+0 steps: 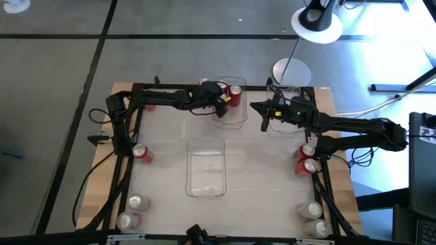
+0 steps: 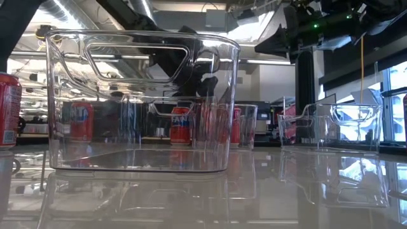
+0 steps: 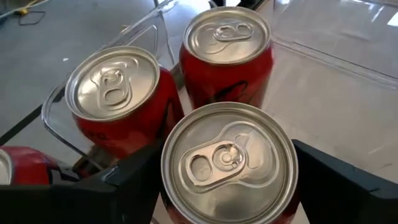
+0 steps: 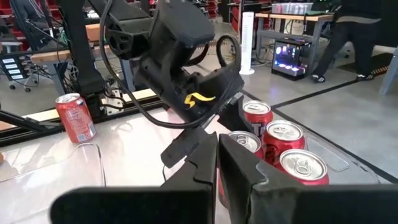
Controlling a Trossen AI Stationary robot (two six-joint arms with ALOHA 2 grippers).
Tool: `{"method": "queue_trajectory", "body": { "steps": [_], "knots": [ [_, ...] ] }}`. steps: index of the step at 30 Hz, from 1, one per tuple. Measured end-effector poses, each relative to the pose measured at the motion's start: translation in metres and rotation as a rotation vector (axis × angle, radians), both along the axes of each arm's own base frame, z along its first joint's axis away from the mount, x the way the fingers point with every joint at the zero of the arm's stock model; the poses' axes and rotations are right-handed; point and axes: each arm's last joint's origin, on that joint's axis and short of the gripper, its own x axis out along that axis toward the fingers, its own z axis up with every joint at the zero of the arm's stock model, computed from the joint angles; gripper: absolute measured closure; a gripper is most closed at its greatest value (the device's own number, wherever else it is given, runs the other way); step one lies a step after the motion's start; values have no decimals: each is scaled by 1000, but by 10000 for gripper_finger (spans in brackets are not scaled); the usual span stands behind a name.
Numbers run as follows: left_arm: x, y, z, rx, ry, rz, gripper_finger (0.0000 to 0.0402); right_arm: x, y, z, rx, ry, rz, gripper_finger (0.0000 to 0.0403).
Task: Sort soda cans
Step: Put the left red-black soda can into the top left transparent bin, then put the red-black soda can into the top left transparent bin
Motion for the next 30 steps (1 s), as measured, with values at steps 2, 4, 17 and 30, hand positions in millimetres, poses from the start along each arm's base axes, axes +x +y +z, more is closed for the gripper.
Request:
{"method": "queue_trajectory", "body": {
  "steps": [2,4,17,30],
  "knots": [
    [-2,2,-1,-7,7,7,90,0,0,-1,-3,7,1,384],
    [-3,4,-1,-2,14,15,76,0,0,-1,-9,10,3,384],
    [1,-7,17,39,-7,-28,58,0,0,-1,-9,9,12,384],
    [-34,-44,102,116,-115,-90,60,0,0,1,-16,-9,11,384]
  ]
}}
